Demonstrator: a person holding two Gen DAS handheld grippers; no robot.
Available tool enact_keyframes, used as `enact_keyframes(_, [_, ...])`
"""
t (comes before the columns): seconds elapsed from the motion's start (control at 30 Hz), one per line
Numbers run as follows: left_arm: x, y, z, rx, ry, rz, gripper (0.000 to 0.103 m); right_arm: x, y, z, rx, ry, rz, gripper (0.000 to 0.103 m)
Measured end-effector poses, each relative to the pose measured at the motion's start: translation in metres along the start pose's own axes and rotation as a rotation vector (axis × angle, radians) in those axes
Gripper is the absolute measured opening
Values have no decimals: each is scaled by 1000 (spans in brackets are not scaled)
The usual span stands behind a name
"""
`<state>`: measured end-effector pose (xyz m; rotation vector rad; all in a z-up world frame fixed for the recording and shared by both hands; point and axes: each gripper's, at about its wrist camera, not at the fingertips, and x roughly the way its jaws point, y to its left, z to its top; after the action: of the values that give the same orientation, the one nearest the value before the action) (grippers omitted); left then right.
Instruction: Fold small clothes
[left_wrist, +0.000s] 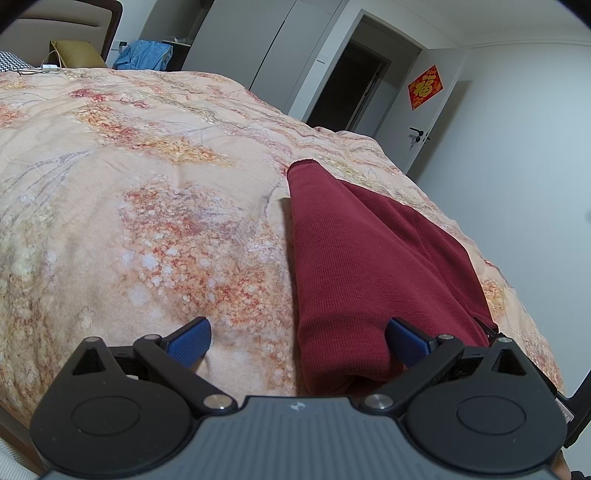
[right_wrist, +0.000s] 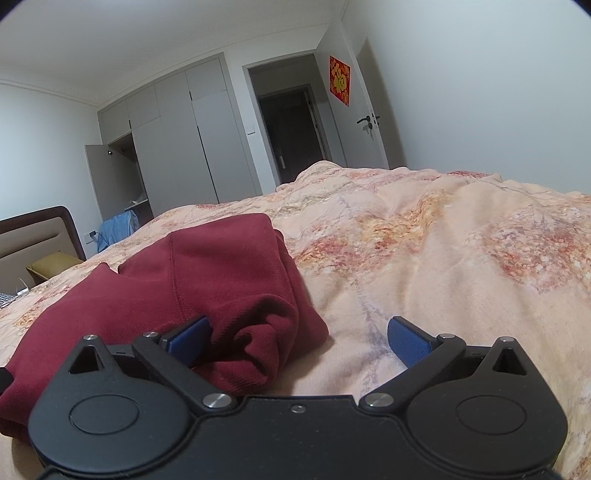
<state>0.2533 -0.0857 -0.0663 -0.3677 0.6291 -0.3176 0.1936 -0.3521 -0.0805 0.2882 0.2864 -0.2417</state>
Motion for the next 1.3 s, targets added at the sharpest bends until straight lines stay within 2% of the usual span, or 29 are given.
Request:
enact_keyframes(0.27, [0,0,0,0,0,0,103,0,0,0,0,3,0,102])
enact_keyframes(0.4, [0,0,0,0,0,-1,103,2,0,6,3,34,5,102])
enact_keyframes(0.53, [-1,1,0,-2,1,-2,103,6,-7,23,45,90,44,102])
enact_keyframes(0.73, [1,1,-1,-6,-1,-4,103,19,-9,45,18,73,82,102])
enact_keyframes(0.93, [0,2,-1,-5,-1,-4,103,45,2,60,-12,87,159,102])
enact_keyframes(1.03, [1,2,-1,-5,-2,-5,103,61,9,56,-48,149,193,103])
enact_keyframes(1.1, [0,2,-1,-5,-2,-5,103,70,12,46,-75,190,179,103])
enact_keyframes(1.3, [-1,2,-1,0,-6,-9,103,71,6,39,-43,172,200,103])
